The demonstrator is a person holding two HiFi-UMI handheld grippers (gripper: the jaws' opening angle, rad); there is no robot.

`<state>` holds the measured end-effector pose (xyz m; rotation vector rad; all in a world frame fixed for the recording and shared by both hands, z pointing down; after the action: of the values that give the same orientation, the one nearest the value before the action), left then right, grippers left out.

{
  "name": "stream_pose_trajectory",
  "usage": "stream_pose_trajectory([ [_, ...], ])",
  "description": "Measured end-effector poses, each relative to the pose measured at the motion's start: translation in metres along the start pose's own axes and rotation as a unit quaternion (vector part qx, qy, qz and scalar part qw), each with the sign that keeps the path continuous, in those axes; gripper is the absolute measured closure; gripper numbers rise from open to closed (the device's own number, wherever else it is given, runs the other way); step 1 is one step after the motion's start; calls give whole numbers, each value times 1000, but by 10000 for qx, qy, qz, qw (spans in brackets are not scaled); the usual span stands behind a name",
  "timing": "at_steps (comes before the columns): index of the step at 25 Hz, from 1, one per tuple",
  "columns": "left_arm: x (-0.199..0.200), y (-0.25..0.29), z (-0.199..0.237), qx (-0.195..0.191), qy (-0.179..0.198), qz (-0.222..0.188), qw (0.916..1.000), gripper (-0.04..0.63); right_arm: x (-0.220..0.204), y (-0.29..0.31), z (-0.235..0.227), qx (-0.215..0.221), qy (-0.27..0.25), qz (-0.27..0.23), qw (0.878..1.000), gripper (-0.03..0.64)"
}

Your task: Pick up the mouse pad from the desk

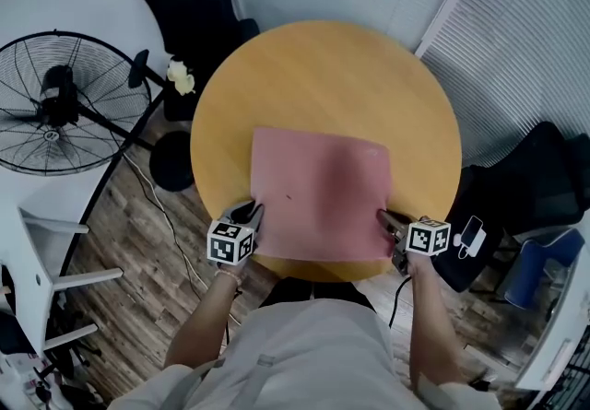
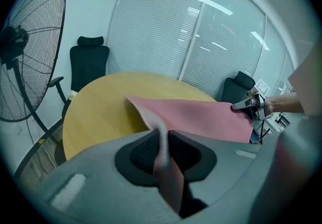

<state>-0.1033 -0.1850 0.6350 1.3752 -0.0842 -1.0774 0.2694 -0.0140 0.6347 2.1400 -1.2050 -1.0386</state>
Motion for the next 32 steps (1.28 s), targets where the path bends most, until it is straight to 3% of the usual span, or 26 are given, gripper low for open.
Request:
stream_pose_trajectory([
  [32, 78, -75, -35, -150, 140, -1119, 9935, 546, 61, -80, 55, 165, -709, -1058, 9917, 580],
])
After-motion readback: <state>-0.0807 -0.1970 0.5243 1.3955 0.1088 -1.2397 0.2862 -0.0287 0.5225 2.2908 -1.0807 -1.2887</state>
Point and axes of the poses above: the fingertips, and each gripper's own axes: y forward along the fingers, z to its left, x out of its top, the point moved 7 cm from there along -y, backward along the fingers, and after that the axes turned 15 degrees about z, right-handed, at the moved point
